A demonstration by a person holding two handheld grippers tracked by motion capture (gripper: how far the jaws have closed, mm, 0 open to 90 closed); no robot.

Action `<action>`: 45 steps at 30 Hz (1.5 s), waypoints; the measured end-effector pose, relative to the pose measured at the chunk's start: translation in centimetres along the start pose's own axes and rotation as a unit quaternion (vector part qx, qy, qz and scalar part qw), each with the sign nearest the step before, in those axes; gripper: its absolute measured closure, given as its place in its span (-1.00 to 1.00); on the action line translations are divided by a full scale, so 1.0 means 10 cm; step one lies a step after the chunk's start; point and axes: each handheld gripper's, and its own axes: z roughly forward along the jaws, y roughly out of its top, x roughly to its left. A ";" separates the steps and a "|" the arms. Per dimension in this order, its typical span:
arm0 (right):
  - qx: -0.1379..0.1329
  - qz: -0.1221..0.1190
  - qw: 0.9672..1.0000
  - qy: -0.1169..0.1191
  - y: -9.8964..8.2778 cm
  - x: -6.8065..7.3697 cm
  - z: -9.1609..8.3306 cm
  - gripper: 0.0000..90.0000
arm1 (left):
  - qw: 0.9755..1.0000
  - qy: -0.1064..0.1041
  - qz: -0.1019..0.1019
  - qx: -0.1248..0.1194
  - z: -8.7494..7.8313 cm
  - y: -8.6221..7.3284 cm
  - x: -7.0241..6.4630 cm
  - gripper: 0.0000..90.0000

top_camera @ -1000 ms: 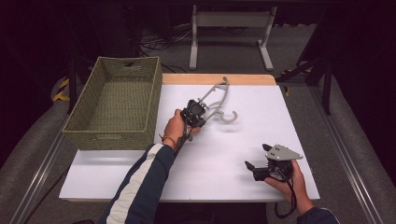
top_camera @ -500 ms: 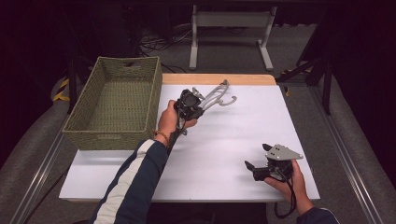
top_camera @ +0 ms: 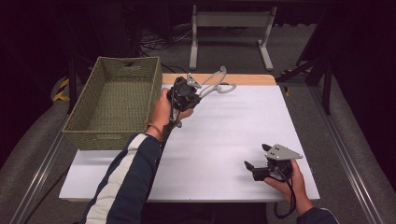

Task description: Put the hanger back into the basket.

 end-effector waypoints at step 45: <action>0.019 0.018 1.000 0.012 -0.03 0.04 0.11 -0.82 | 0.989 0.100 -0.095 -0.052 -0.92 -1.64 1.38 0.82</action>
